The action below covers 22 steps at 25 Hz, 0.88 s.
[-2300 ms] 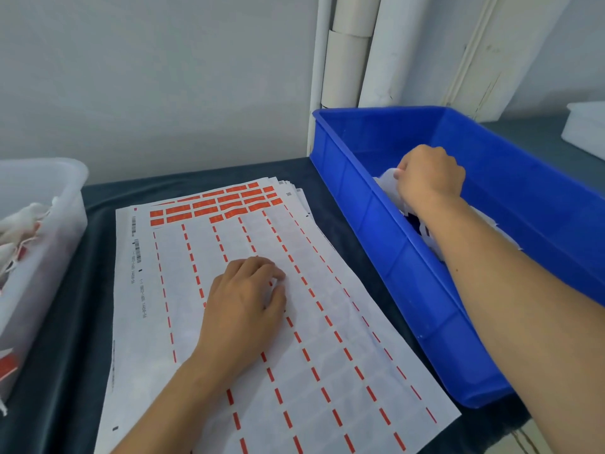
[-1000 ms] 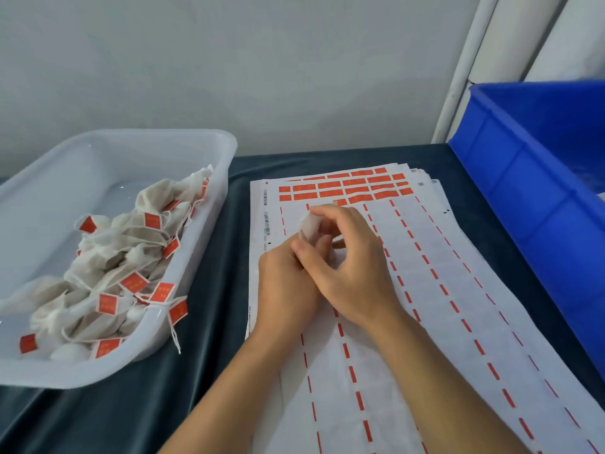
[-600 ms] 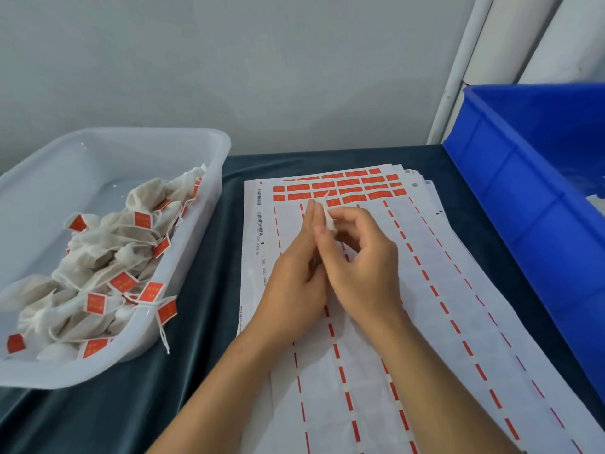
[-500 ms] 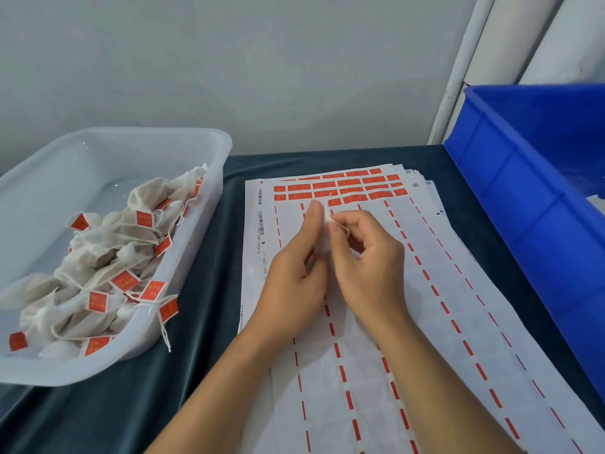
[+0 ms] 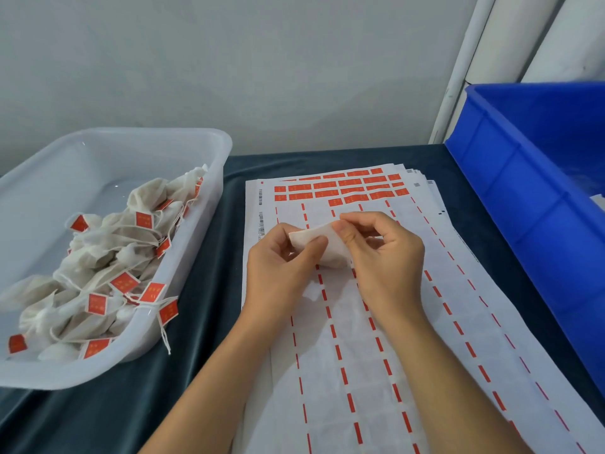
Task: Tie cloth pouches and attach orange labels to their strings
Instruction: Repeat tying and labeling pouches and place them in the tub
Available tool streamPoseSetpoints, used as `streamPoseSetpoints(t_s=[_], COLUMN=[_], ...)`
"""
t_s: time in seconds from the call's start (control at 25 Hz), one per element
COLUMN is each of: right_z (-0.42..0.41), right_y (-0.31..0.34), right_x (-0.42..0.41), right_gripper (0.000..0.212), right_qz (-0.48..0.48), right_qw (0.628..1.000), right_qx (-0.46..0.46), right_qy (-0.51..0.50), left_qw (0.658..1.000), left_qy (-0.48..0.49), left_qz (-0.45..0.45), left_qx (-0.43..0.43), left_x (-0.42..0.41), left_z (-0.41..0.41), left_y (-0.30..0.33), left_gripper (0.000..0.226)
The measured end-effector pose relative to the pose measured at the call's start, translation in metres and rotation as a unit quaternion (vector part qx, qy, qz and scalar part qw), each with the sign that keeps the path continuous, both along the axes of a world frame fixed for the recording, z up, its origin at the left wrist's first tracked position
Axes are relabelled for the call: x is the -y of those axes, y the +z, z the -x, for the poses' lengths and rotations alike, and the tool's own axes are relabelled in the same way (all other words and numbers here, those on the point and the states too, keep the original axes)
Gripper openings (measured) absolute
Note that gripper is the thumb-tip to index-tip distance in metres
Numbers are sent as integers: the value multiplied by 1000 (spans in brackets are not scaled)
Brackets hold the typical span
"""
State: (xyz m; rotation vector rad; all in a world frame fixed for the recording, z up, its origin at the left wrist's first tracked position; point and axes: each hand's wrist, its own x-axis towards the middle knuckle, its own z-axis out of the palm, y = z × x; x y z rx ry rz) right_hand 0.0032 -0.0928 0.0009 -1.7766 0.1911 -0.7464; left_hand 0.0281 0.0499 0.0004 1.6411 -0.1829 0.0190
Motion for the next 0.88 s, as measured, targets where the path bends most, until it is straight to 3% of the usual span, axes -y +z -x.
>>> streamPoseSetpoints(t_s=[0.16, 0.36, 0.52, 0.64, 0.88], right_z=[-1, 1, 0, -1, -3], right_y=[1, 2, 4, 3, 0], right_x=[-1, -4, -4, -2, 8], right_gripper=[11, 10, 6, 18, 10], right_qz=[5, 17, 20, 20, 11], right_qw=[1000, 1000, 999, 999, 994], right_qx=[-4, 10, 28, 28, 25], right_qy=[-1, 20, -7, -34, -107], left_qw=[1000, 986, 989, 987, 981], left_qy=[-2, -160, -142, -144, -169], left_qz=[2, 19, -2, -22, -88], left_qx=[28, -34, -45, -72, -23], left_x=[1, 1, 3, 3, 3], left_z=[3, 9, 9, 8, 6], left_y=[3, 4, 9, 10, 8], left_gripper=[17, 30, 33, 39, 39])
